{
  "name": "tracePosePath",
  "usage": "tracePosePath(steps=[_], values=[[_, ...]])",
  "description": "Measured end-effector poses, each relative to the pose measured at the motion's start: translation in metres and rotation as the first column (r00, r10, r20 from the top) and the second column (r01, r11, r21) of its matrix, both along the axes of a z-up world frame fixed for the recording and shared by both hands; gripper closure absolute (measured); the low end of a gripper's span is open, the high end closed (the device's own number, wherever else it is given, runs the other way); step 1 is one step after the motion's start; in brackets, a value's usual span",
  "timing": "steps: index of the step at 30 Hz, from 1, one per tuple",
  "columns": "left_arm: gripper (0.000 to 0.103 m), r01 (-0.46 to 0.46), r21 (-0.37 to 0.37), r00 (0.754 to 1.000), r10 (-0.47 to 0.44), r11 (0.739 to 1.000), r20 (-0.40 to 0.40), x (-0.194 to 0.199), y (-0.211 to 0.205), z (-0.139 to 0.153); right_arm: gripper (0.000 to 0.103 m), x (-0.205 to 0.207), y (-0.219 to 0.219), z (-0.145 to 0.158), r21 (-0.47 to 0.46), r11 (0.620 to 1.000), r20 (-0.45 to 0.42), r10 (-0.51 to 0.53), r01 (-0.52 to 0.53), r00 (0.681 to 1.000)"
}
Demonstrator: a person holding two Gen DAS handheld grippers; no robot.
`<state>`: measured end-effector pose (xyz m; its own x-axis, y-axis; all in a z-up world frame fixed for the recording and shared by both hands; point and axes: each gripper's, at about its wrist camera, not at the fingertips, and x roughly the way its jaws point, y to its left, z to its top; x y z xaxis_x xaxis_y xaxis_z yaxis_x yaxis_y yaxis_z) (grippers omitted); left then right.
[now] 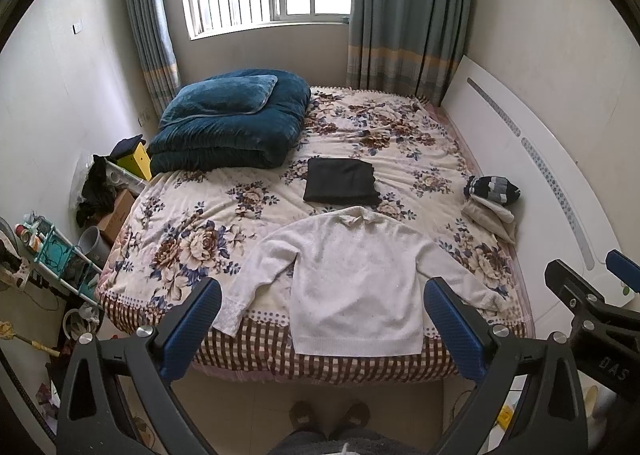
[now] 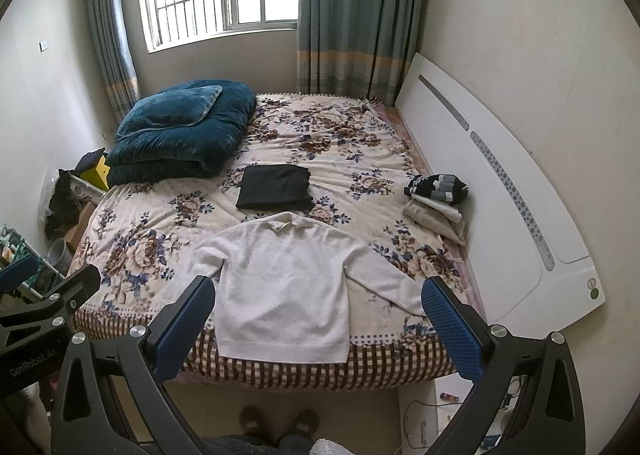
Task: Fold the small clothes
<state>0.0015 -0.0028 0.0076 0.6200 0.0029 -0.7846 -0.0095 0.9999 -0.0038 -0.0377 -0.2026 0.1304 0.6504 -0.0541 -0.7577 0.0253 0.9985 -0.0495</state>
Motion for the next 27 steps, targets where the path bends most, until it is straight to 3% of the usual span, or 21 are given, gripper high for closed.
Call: tracePosePath(steps=[27], values=[[0.0,0.002,-0.004,1.0,-0.002,1.0,0.006,-0.0001,0.0015,0.0017,0.0,-0.0005,0.0063,0.0051,0.001,1.0,-0.001,0.0,0.0,1.0]])
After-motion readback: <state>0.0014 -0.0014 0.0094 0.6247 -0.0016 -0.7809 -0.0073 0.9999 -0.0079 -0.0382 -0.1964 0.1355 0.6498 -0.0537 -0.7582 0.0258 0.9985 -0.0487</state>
